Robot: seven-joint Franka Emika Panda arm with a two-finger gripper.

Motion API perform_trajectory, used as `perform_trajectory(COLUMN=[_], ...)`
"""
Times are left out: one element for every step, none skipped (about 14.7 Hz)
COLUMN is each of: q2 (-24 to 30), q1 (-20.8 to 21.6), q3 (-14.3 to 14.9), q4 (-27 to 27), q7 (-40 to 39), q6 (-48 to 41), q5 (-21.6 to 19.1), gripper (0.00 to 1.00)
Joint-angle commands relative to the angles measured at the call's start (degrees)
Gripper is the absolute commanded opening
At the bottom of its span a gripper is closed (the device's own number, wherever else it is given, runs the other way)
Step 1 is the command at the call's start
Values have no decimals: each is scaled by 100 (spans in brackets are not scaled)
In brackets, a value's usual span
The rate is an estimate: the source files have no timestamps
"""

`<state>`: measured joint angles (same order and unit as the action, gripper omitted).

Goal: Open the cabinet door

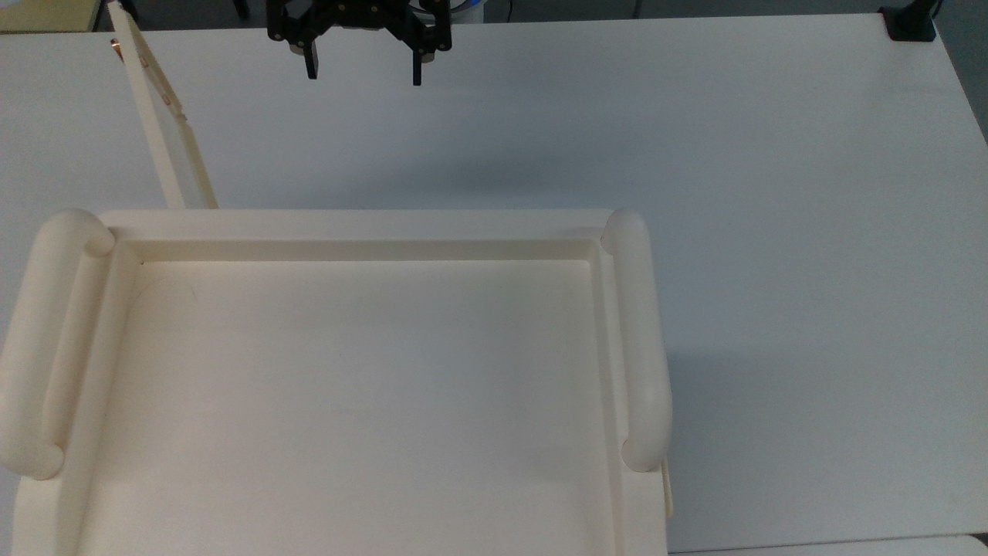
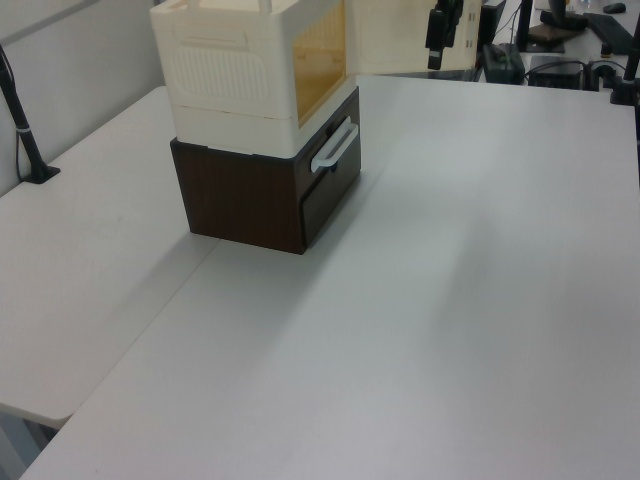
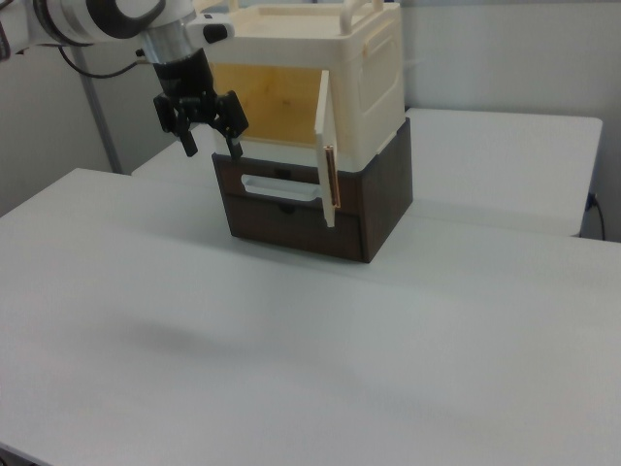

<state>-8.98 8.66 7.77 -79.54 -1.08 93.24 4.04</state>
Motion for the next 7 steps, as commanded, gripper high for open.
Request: perform_trajectory(q2=[536, 616, 703, 765, 783, 775, 766], q1=[-110, -162, -224, -303, -312, -312, -286], q3=[-47, -74, -143, -196, -223, -223, -215], q4=[-720, -834, -940, -1063, -1081, -1073, -1073], q7=[-33, -16, -15, -15, -7, -7, -7], q6=[-104, -104, -95, -69, -78, -86, -95], q5=[-105, -105, -105, -123, -123, -123, -123], gripper=[100, 100, 100, 100, 100, 100, 100])
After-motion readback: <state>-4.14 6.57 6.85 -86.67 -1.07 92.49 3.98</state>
